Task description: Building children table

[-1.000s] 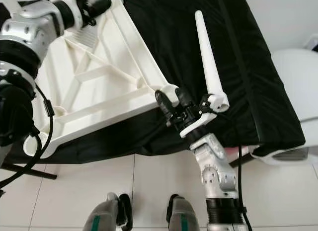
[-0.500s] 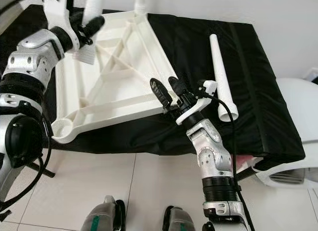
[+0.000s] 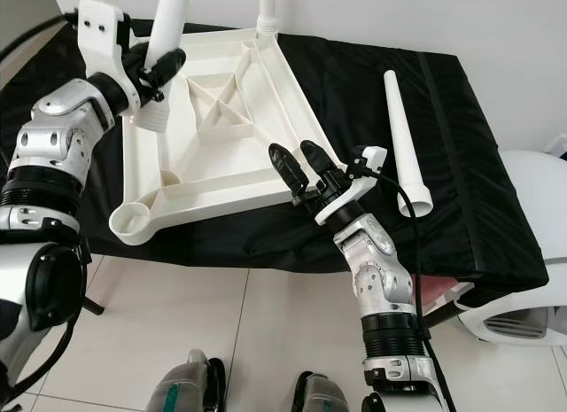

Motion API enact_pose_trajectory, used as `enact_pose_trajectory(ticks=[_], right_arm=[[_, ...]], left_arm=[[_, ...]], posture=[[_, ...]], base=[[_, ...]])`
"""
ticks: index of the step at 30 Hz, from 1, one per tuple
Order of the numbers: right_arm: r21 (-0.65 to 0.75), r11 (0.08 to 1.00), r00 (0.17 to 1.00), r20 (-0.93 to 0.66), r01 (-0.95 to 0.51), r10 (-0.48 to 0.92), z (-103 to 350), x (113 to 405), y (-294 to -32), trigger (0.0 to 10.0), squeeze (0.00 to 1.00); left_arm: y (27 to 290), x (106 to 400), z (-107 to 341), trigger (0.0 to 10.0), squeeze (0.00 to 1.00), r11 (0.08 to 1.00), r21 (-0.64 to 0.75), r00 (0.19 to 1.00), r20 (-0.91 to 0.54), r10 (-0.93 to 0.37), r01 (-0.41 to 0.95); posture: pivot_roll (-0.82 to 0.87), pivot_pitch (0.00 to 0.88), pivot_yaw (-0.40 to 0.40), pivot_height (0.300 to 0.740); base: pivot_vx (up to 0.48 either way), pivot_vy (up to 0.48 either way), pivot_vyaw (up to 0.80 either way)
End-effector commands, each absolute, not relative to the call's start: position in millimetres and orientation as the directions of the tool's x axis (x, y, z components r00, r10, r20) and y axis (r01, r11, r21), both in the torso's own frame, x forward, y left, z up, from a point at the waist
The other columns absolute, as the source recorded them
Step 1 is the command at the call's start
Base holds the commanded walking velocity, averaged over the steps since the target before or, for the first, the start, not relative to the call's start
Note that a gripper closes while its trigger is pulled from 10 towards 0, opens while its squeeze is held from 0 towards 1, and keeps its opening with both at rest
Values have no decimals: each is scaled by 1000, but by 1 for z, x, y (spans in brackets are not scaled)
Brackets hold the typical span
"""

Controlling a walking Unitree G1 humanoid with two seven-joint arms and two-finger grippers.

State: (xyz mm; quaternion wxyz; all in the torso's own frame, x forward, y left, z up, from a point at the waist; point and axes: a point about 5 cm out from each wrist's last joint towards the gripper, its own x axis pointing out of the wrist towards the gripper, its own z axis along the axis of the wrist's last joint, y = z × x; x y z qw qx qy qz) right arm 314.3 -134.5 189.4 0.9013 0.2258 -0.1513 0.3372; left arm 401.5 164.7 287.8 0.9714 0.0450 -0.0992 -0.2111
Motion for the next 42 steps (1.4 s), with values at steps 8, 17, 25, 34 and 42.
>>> enact_pose_trajectory(ticks=[8, 17, 25, 34, 42], right_arm=[[297, 681, 730, 431, -669, 530, 187, 315, -138, 10000, 0], [293, 683, 730, 434, -669, 528, 188, 315, -139, 10000, 0], [287, 681, 726, 432, -673, 535, 187, 316, -138, 10000, 0], [288, 669, 718, 421, -685, 554, 186, 317, -131, 10000, 0], [299, 632, 697, 374, -715, 612, 181, 320, -114, 10000, 0]], left_arm=[[160, 395, 288, 10000, 0, 903, 152, 886, 183, -425, 402], [158, 388, 284, 10000, 0, 900, 144, 883, 182, -433, 412], [154, 378, 279, 10000, 0, 894, 143, 872, 199, -447, 426], [143, 369, 270, 10000, 0, 888, 118, 862, 214, -460, 444], [105, 354, 268, 10000, 0, 835, 120, 795, 257, -549, 538]], posture=[[55, 71, 9, 740], [55, 74, 6, 740], [52, 61, 4, 740], [52, 38, 3, 740], [63, 36, -7, 740]], base=[[0, 0, 0], [0, 0, 0], [0, 0, 0], [0, 0, 0], [0, 0, 0]])
